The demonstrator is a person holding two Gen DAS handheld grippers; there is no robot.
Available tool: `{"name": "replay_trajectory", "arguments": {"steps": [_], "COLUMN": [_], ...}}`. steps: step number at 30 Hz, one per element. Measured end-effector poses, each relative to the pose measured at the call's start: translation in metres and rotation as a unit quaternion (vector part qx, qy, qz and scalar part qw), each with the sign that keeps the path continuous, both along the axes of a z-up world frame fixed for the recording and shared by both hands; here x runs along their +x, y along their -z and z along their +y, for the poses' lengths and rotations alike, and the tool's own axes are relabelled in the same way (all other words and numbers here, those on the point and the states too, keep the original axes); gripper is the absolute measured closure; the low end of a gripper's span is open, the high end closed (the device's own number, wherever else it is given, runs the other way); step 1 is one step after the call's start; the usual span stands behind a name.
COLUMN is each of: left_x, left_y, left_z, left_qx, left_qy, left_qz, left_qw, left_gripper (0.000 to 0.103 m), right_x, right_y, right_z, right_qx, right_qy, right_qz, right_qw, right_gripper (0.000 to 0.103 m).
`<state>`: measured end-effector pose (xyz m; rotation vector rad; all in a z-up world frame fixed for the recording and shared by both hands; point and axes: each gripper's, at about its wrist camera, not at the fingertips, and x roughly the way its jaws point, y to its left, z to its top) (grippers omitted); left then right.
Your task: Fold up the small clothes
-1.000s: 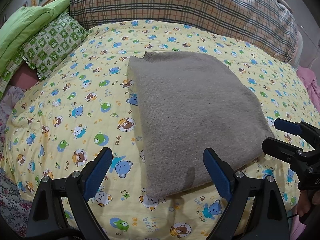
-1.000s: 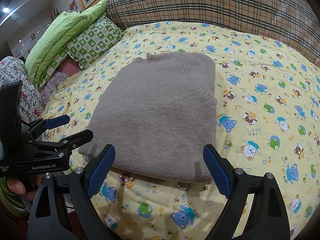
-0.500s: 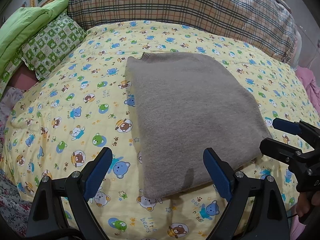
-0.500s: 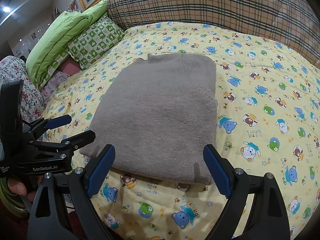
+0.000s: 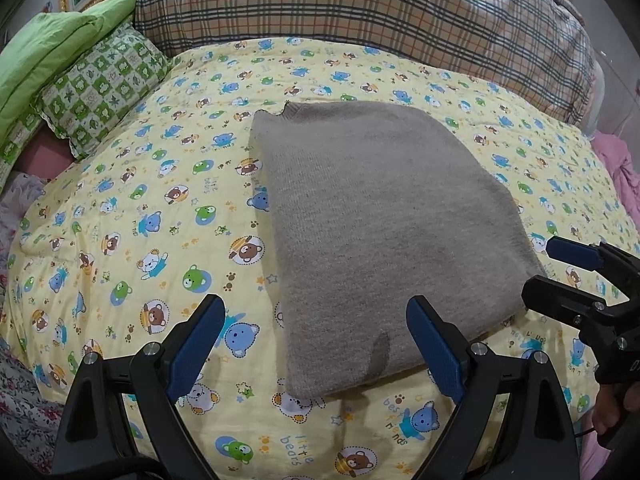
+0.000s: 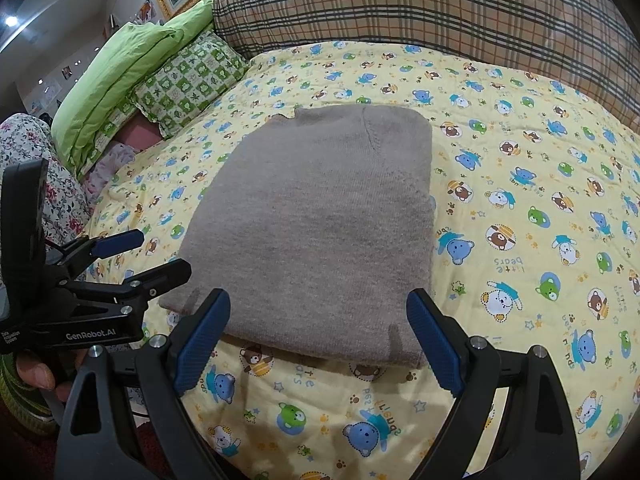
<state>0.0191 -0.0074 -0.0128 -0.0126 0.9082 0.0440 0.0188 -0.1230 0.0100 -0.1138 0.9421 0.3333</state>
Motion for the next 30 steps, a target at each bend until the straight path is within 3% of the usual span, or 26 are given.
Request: {"name": "replay_trajectory", "arguments": {"steps": [30], "left_x": [0.013], "left_y": [-0.008], "left_z": [0.001], "left_qx": [-0.004], "left_qy": [0.002], "left_qz": [-0.009], "left_qw": [0.9999], "left_gripper": [0.01], "right_x": [0.015], "right_y": [-0.005], "right_z": [-0.006], "right_qx": [0.021], "right_qy": [0.018], "right_qz": [0.008], "right_qw": [1.0], "right_gripper": [0.013]}}
